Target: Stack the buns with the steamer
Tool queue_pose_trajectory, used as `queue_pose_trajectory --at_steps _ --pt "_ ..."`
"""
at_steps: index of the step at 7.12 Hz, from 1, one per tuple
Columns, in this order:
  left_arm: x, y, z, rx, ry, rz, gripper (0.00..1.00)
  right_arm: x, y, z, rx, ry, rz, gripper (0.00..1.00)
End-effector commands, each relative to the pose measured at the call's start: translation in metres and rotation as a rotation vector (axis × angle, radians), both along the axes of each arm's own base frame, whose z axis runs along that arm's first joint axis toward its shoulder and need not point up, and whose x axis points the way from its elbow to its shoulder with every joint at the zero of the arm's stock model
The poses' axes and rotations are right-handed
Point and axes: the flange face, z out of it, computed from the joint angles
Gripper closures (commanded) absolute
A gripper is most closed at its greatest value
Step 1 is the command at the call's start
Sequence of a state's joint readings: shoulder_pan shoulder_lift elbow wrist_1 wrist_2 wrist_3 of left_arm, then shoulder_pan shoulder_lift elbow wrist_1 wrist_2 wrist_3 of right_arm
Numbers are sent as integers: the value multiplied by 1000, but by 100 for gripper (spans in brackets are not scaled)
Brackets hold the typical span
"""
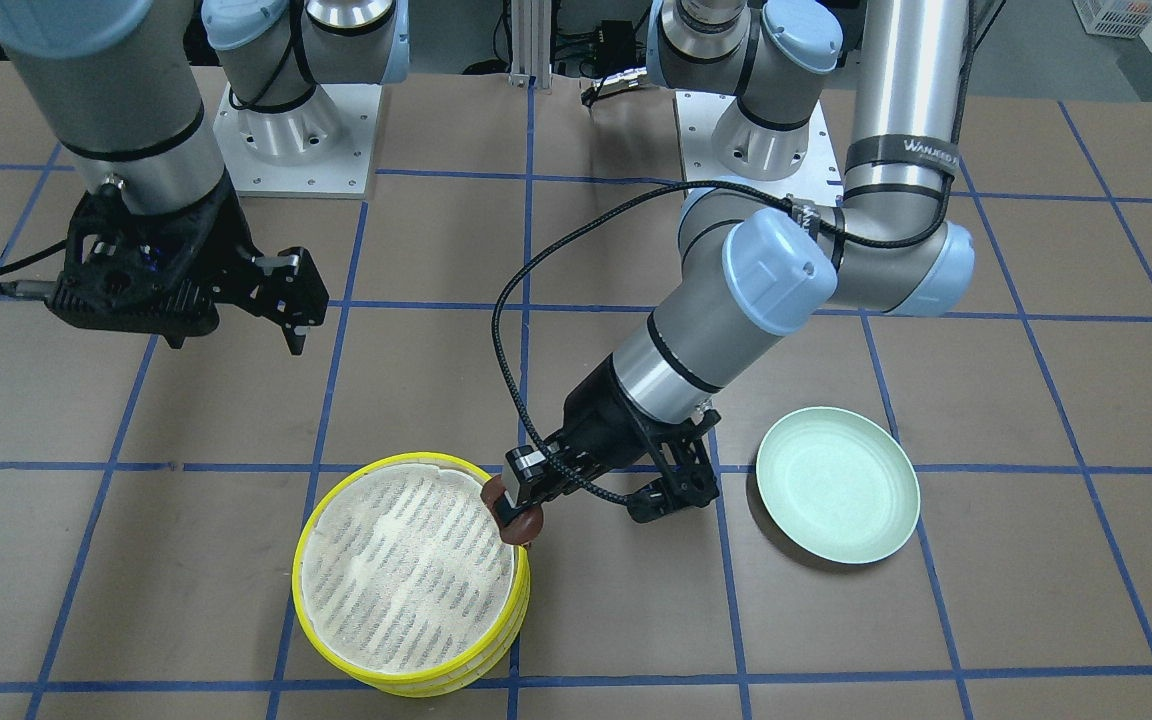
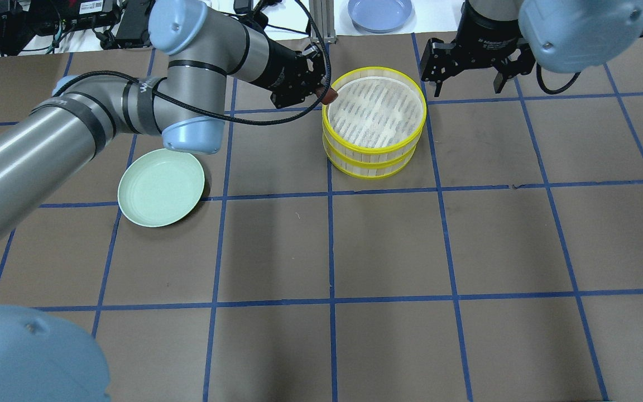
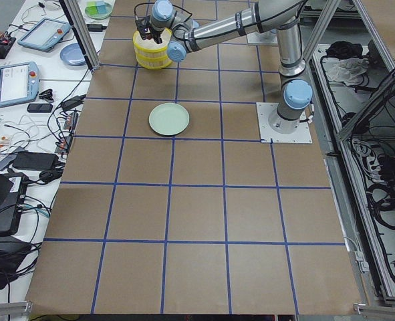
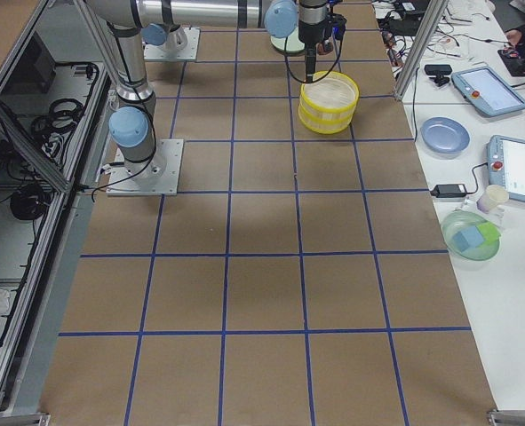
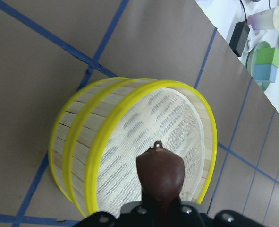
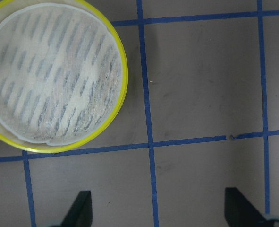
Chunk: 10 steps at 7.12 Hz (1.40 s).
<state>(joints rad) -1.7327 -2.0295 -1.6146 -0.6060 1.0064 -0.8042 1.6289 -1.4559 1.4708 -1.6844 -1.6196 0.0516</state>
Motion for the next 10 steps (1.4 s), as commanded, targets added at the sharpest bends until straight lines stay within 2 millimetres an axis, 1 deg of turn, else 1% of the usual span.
queue_pose_trajectory --at_steps 1,2,3,6,8,9,10 --pt "-19 -3 -42 65 24 -1 31 4 36 32 2 -46 44 0" --pt "-34 1 -46 97 31 25 0 2 38 38 -15 -41 99 0" --pt "-39 -3 -38 92 41 39 0 1 39 39 -18 -36 107 0" --pt "-39 -5 -30 82 43 41 0 1 40 40 -19 -40 106 0" --pt "-39 -6 -22 64 40 40 0 -2 35 42 -47 -40 99 0" --pt "-32 -7 3 48 16 49 0 -3 36 42 -44 -38 98 0" --pt "-18 -13 16 31 -62 12 0 -3 36 43 -43 -38 98 0"
